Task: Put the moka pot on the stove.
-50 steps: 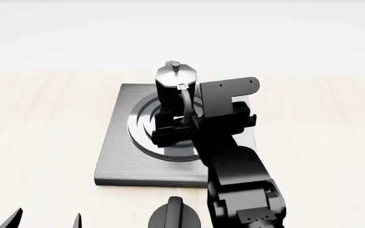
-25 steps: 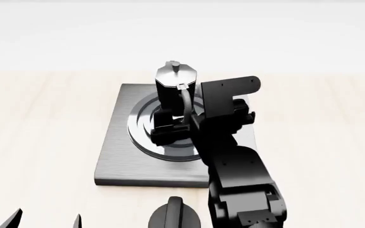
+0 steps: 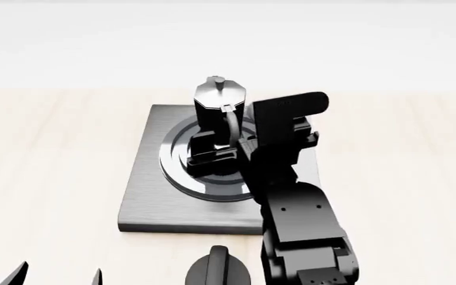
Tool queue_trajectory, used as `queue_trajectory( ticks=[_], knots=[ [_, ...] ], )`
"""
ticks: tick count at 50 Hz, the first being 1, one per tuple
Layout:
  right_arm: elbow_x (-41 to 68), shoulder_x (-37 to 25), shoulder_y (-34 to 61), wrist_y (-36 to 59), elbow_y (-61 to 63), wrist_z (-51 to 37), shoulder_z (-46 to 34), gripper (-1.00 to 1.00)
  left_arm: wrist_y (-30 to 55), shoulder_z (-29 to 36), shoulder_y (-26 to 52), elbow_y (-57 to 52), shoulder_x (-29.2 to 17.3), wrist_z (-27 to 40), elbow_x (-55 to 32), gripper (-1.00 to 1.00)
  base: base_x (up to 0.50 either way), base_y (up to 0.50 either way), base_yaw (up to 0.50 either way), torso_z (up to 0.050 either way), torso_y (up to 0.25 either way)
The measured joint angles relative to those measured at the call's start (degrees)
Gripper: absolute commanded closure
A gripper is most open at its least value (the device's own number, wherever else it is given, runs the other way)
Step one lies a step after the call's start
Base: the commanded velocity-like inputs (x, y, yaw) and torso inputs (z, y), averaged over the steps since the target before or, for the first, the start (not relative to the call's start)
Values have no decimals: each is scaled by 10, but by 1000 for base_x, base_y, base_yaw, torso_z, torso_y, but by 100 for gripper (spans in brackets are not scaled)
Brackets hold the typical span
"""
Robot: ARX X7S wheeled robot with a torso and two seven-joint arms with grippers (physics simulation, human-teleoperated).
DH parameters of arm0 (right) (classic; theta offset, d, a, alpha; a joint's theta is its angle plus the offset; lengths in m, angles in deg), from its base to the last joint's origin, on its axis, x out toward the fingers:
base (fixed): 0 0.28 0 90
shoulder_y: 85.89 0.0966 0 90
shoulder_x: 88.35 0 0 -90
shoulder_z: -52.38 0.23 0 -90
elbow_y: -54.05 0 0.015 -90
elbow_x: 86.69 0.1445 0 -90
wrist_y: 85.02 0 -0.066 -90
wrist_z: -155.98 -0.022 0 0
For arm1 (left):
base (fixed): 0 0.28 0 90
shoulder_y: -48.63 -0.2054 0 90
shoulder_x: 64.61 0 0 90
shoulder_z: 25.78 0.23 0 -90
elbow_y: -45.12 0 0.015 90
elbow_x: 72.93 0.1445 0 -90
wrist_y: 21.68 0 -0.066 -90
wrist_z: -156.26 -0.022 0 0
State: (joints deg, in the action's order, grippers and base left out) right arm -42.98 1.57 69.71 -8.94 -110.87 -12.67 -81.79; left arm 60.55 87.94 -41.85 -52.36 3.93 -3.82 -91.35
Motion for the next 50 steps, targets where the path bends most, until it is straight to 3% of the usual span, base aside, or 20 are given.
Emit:
queue_trajectory(
  ticks=[7, 30, 50],
  knots=[
    [-8, -14, -17, -4, 42, -8, 10, -100, -1, 1, 0, -1, -1, 1, 0, -100, 0, 0, 0, 0, 0],
    [-1, -152, -135, 64, 421, -129, 4, -100, -1, 2, -2, -5, -3, 5, 0, -100, 0, 0, 0, 0, 0],
    [9, -236, -199, 79, 634, -197, 7, -100, -4, 3, -4, -8, -6, 8, 0, -100, 0, 0, 0, 0, 0]
  ],
)
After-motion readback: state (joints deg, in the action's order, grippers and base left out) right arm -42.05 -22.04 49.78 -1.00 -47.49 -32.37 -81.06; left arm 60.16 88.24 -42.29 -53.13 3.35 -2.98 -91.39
